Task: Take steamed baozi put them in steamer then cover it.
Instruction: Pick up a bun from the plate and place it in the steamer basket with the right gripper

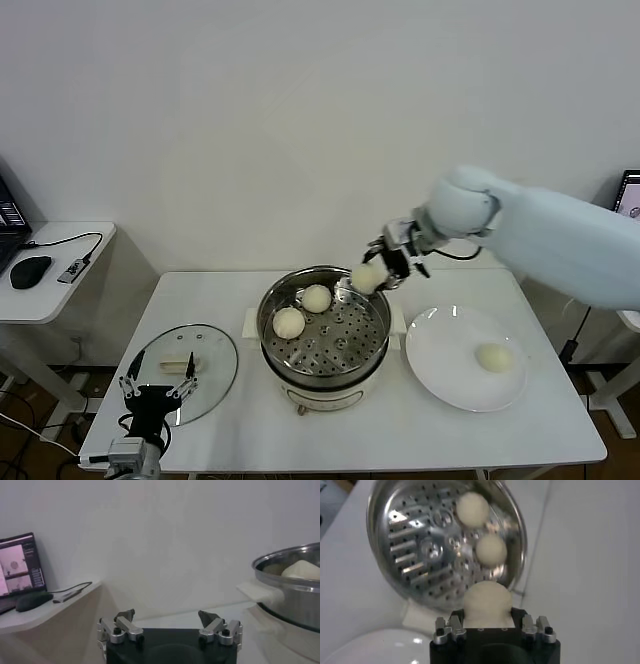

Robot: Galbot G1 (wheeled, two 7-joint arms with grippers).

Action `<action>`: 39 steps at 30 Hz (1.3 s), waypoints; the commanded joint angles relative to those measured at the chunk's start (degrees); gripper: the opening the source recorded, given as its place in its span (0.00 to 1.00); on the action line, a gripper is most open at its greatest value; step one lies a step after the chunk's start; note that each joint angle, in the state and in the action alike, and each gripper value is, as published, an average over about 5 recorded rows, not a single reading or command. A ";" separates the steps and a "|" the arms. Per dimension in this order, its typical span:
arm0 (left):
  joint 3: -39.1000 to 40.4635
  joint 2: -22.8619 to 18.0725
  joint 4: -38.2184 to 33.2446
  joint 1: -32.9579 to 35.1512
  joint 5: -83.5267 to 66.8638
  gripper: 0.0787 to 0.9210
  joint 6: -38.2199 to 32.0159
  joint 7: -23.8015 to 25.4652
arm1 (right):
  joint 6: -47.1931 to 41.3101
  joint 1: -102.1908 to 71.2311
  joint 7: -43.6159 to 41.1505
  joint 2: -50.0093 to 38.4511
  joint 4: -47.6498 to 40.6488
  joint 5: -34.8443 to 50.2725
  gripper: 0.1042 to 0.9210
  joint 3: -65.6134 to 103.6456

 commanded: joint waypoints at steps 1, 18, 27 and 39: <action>-0.18 -0.21 -0.21 0.05 0.08 0.88 0.07 -0.05 | 9.71 1.39 1.33 9.89 0.39 -1.47 0.61 -5.95; -0.34 -0.75 -0.77 0.69 0.40 0.88 0.00 -0.14 | 25.38 0.54 -2.99 13.36 0.95 -11.76 0.62 -10.31; -0.35 -0.95 -0.61 0.82 0.39 0.88 -0.30 -0.22 | 26.74 -0.12 -3.47 12.90 1.26 -13.19 0.62 -11.01; -0.35 -0.84 -0.79 0.66 0.42 0.88 -0.40 -0.19 | 27.00 0.27 -0.18 9.93 0.07 -14.74 0.86 -7.41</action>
